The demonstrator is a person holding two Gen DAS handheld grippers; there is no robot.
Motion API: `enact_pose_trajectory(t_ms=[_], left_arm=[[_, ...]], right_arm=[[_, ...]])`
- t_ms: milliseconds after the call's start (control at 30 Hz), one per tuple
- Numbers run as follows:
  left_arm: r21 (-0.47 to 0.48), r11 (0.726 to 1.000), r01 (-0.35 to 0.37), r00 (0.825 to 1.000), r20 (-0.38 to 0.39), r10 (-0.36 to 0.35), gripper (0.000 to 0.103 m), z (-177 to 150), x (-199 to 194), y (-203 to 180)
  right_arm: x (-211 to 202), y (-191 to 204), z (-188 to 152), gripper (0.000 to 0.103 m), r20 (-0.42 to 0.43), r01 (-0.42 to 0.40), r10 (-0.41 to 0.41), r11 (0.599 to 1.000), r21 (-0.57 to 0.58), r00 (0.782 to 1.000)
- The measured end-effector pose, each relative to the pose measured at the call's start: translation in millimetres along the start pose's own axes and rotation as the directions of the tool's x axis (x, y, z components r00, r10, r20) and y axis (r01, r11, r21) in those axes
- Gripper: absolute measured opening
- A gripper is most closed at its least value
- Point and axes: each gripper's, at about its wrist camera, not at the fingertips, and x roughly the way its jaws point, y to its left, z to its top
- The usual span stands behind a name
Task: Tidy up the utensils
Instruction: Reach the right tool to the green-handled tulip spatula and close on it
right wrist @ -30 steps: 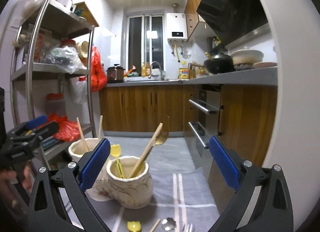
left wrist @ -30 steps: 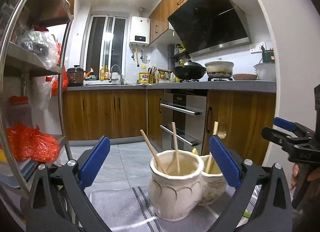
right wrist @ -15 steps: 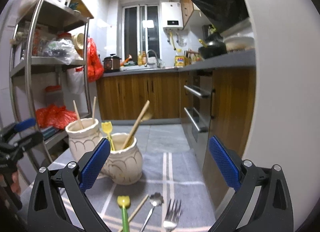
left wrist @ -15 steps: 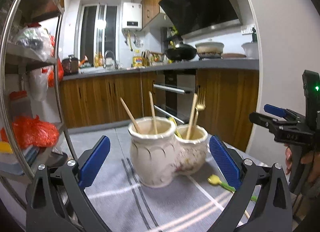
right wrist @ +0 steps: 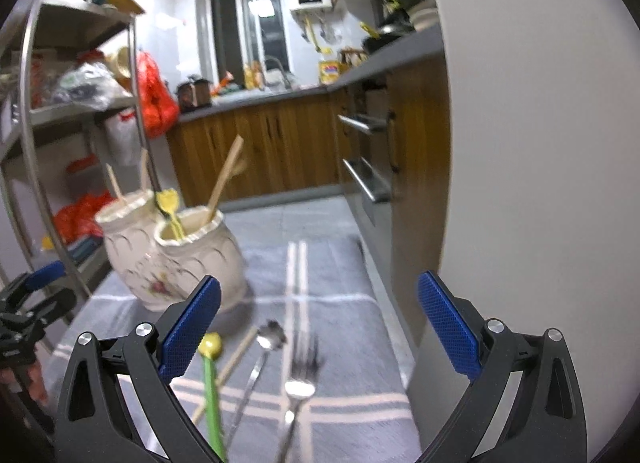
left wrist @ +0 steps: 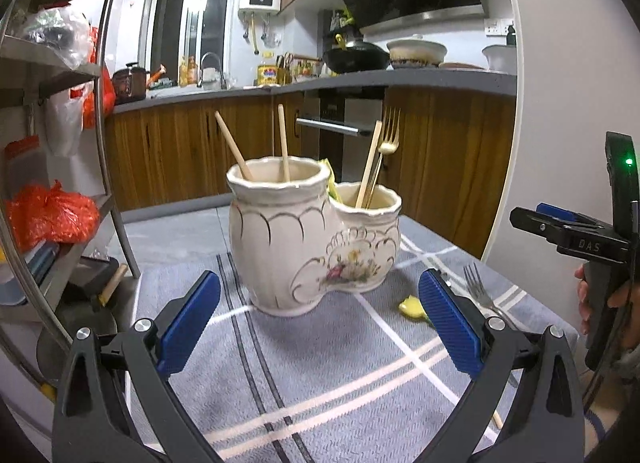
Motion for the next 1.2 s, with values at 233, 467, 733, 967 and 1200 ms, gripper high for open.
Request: enact_pose_trajectory(t_ms=[233,467,733,967,1200], left_arm=[[0.029,1.000,-0.006,1.000,-0.029,0.007,0.098,-4.1,4.4,-3.0],[0.020,1.000,0.005,0.999,-0.033,-0.004,0.098,-4.5,4.1,-0.5],[0.014,1.000,0.001,0.999,-0.046,0.000,0.098,-3.8,7.1,1.1],[0.014,1.000,-0.001,0.999,-0.048,0.001,0.098,-3.2,9.6,0.7],[0.024,1.000,0.005,0.999,-0.045,-0.004,0.098,-4.6,8.5,-0.2]], right_arm=[[22.6,13.8,-17.6,0.098,-0.150,-0.003,-0.012,0.995,-0.102,0.989],[29.1,55.0,-31.4,0.098,-0.230,-0.125,0.072,0.966,-0.228,0.971],[43.1,89.2,-39.7,0.083,-0.309,-0.208,0.115,0.935,-0.286,0.944],[51.9,105.1,-45.6,0.044,-0.373,-0.273,0.148,0.911,-0.308,0.916],[59.8,107.9,-47.3,0.024,-0.408,-0.286,0.144,0.906,-0.312,0.902]])
